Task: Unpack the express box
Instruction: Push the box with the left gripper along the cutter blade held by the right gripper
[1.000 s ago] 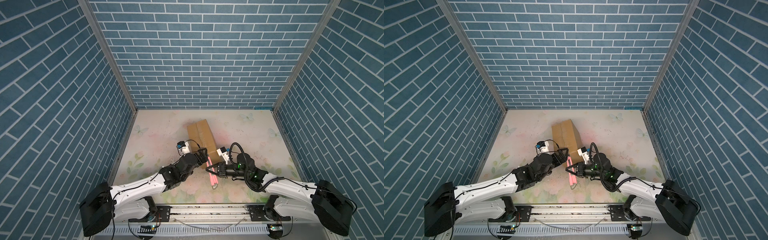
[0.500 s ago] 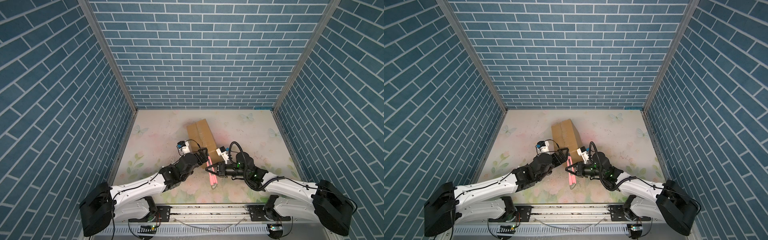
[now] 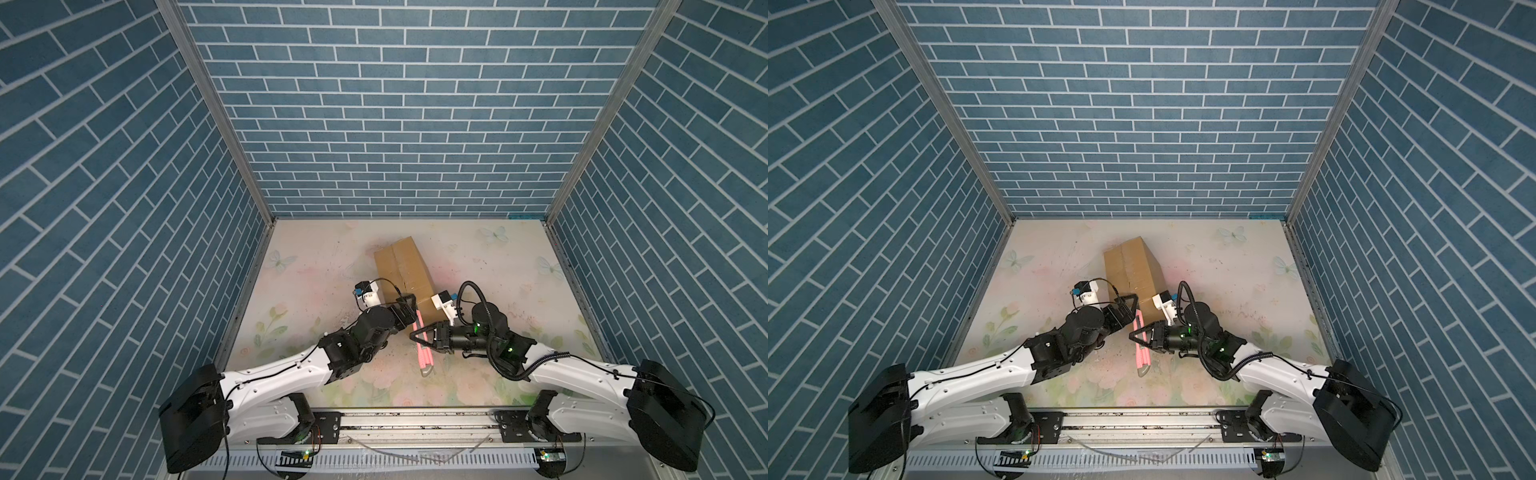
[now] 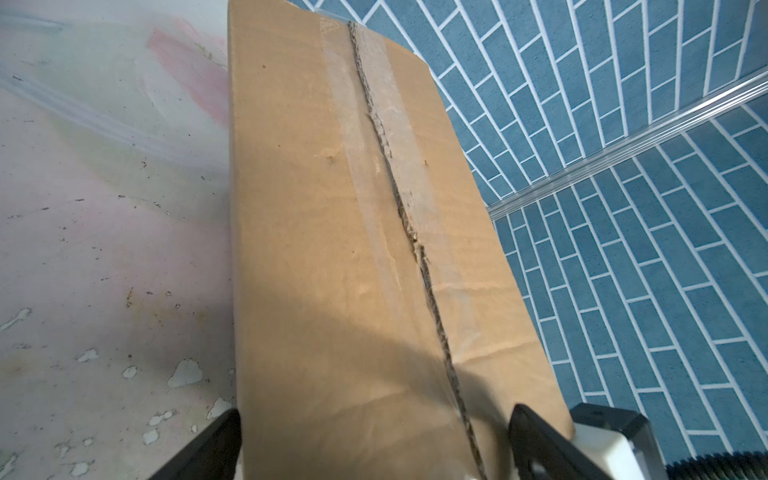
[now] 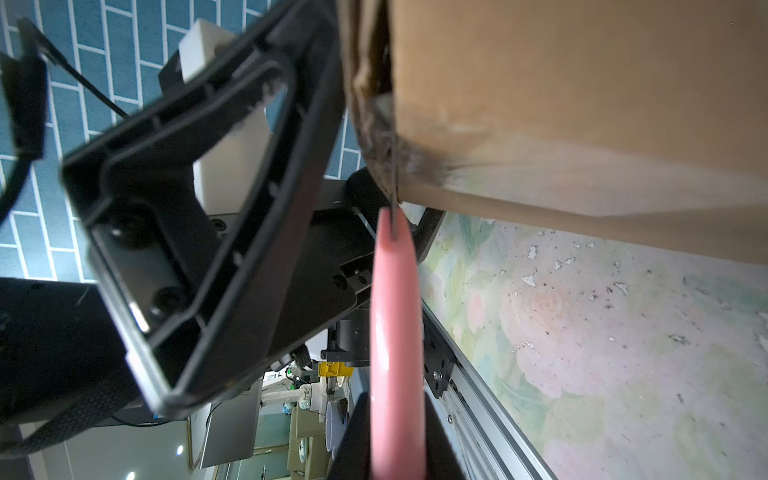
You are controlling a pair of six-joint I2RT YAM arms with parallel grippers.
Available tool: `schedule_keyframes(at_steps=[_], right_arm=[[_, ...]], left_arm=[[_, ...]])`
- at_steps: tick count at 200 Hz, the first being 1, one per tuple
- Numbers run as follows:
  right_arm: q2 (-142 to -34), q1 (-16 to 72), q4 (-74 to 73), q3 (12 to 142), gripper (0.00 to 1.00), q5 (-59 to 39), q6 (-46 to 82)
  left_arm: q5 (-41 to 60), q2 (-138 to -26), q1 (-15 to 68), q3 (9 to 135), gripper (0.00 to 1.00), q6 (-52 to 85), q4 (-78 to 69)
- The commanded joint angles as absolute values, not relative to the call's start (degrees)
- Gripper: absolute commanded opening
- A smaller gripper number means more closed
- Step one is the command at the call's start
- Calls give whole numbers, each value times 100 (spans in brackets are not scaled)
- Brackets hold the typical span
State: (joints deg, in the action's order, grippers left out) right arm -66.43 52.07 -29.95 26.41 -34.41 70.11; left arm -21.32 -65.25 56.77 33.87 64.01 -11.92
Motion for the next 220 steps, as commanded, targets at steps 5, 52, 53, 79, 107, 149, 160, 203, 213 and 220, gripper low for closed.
schedule_keyframes(at_steps=[5,52,53,79,107,149,160,203,213,220], right_arm=[[-6636,5334,-3009,2840,0,-3893,7084],[-6574,5355,-2968,2760,0,-3985,7089],[-6574,5354,-2970,2760,0,-3988,7095],[-6592,5381,-3036,2747,0,-4042,7088],[-6627,5404,-3150,2708,0,-4084,7086],[-6627,5425,-3200,2691,0,-4073,7085],[-6618,5430,-3190,2688,0,-4053,7084],[-6501,5427,-3078,2574,0,-3918,7071],[-6380,5423,-2924,2553,0,-3879,7037],[-6264,5423,-2746,2548,0,-3846,6984]], left_arm=[[-2013,-6424,5766,3656,100,6346,-1696],[-2049,-6462,5762,3769,100,6096,-1700],[-2048,-6461,5764,3770,100,6098,-1698],[-2056,-6471,5760,3755,100,6113,-1727],[-2057,-6478,5762,3753,100,6117,-1720],[-2030,-6487,5757,3752,100,6134,-1737],[-2022,-6491,5760,3736,100,6137,-1745],[-2079,-6329,5763,3614,100,6177,-1688],[-2135,-6235,5758,3580,100,6166,-1607],[-2179,-6154,5757,3552,100,6161,-1538]])
